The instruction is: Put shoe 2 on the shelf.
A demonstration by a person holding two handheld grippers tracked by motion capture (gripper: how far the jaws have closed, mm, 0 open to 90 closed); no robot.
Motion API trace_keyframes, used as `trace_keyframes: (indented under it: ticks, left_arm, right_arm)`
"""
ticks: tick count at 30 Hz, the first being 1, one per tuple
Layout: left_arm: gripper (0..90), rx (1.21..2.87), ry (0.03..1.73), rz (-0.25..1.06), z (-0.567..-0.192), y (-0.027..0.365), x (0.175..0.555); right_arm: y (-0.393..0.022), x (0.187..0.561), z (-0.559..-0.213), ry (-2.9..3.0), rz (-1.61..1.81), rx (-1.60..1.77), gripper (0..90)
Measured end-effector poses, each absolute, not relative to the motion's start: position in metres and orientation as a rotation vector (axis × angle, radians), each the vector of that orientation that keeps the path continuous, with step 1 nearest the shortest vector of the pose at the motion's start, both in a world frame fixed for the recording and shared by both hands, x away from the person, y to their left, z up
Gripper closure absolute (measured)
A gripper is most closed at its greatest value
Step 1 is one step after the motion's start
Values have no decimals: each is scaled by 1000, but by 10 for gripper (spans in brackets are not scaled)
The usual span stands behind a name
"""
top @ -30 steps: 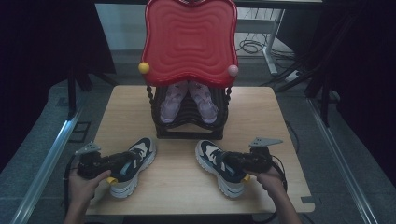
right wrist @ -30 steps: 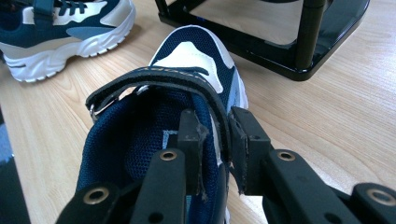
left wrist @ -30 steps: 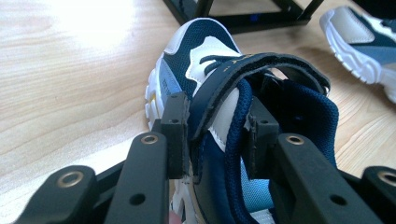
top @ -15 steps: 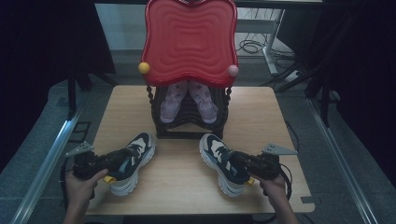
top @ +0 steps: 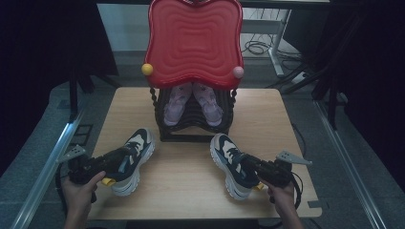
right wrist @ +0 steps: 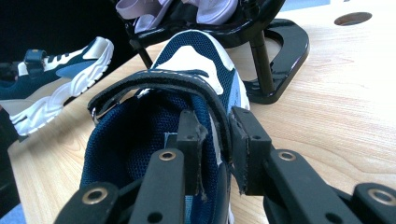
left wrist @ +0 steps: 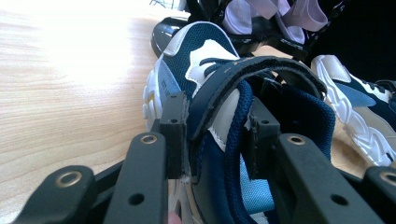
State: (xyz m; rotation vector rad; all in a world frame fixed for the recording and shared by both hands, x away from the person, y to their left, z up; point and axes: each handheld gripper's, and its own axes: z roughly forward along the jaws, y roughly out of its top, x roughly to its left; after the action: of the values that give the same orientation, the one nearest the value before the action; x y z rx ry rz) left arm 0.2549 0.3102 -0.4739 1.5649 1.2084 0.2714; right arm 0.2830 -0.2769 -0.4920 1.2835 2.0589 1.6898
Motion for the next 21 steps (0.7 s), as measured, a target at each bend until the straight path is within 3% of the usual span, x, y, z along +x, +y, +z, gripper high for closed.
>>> trace_keyframes:
  ticks: [21]
  left_arm:
    - [658,1465,1174,300,-465,317,250]
  right_arm:
    - [-314,271,-491,1797,1814,1378,745]
